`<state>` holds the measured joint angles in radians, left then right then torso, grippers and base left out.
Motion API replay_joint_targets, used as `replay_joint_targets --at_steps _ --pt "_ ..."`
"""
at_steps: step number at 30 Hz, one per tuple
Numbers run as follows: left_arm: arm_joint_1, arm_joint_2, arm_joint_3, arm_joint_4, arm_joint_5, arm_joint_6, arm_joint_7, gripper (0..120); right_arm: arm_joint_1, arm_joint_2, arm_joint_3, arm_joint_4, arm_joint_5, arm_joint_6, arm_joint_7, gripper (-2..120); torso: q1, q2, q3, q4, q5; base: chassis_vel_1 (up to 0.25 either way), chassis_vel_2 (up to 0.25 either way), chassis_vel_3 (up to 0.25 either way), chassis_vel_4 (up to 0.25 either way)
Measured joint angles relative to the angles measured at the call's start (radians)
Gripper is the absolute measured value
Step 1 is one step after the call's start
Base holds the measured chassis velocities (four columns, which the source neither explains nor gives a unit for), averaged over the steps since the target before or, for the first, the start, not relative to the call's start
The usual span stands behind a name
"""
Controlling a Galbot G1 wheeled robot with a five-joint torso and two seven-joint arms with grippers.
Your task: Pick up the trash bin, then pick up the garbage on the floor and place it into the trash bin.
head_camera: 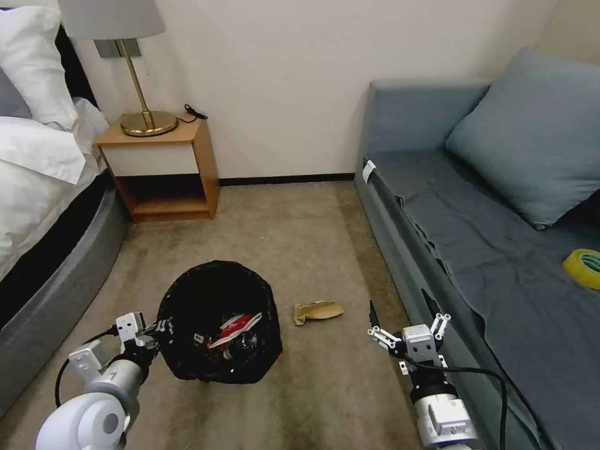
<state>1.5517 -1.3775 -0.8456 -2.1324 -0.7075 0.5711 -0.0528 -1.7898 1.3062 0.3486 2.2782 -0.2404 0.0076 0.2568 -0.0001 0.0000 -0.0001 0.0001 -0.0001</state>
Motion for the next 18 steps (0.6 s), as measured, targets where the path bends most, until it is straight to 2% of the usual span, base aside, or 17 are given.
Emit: replay_joint_targets --at_steps 18 --pt "-0.003 0.009 -0.03 0.003 -0.021 0.001 0.004 4 -0.035 0.013 -0.007 -0.015 -0.037 0.045 -0.023 100 0.0 0.0 0.0 -0.0001 0.0001 0.0 0.0 0.0 0.0"
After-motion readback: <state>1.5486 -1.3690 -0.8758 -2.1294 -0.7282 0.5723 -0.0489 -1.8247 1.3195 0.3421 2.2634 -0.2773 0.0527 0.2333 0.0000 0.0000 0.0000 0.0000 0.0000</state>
